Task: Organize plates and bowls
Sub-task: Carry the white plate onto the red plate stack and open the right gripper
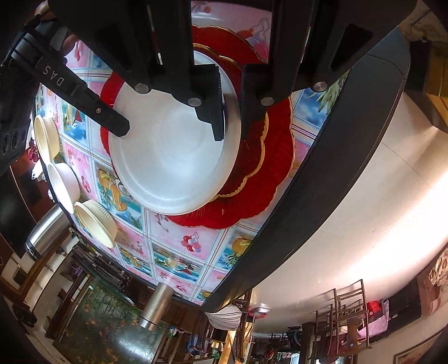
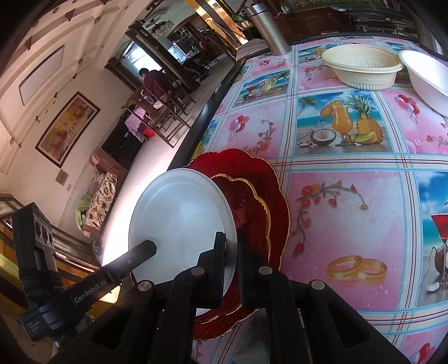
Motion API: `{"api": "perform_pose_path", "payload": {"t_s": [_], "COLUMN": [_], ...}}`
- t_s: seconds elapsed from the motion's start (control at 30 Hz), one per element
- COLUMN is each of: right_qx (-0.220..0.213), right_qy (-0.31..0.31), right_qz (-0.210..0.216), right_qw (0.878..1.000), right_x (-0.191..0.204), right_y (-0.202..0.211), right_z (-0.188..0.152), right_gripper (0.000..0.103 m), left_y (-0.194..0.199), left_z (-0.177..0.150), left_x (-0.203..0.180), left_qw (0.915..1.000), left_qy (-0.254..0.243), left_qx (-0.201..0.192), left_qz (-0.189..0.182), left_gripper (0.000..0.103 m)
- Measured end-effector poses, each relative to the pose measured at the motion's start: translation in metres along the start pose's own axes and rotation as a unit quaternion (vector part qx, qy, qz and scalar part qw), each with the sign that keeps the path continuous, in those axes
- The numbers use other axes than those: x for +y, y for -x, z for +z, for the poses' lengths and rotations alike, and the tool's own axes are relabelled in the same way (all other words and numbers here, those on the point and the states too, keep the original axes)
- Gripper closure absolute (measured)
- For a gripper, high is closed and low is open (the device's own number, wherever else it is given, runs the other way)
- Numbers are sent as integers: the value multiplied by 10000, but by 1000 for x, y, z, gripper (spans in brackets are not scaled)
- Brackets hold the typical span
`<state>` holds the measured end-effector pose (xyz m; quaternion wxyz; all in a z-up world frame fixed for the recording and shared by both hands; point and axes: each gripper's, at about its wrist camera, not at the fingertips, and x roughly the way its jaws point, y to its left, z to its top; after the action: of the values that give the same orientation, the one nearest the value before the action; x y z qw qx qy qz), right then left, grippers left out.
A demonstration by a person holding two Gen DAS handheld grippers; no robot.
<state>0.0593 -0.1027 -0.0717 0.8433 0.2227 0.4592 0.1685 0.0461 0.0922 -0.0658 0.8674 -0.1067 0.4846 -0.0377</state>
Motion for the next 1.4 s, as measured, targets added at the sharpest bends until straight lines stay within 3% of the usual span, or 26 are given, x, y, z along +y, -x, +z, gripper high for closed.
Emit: {"api": "perform_pose_path", "payload": {"t_s": [0.5, 0.57, 0.83, 0.93, 1.03, 1.23, 1.4], "right_qx": [-27, -28, -255, -264, -244, -325, -390], "right_qy": [131, 177, 665, 749, 768, 756, 690], "right_qz": [-171, -208, -644, -688, -627, -678, -660], "right_qw": [9998, 9996, 9954, 9945, 9948, 9943, 9947], "right_x": [3, 5, 17, 19, 21, 19, 14], "right_y": [-3, -4, -4, -3, 1, 7, 13], "right_z": [-3, -3, -10, -11, -12, -12, -11], "right_gripper": [95, 95, 89, 86, 79, 78, 78], "left_y": [-3, -1, 21, 31, 34, 27, 36], "left_z": [-6, -8, -7, -5, -5, -5, -2], "left_x": [-5, -9, -14, -14, -16, -22, -18], "left_qw": [9985, 9971, 9874, 9837, 9815, 9729, 9748], "left_qy": [-333, -432, -699, -747, -836, -1015, -867], "left_qx": [-105, -178, -659, -838, -877, -827, -920], "left_qz": [418, 601, 1256, 1404, 1482, 1907, 1839], "left_gripper": [90, 86, 45, 38, 34, 33, 33]}}
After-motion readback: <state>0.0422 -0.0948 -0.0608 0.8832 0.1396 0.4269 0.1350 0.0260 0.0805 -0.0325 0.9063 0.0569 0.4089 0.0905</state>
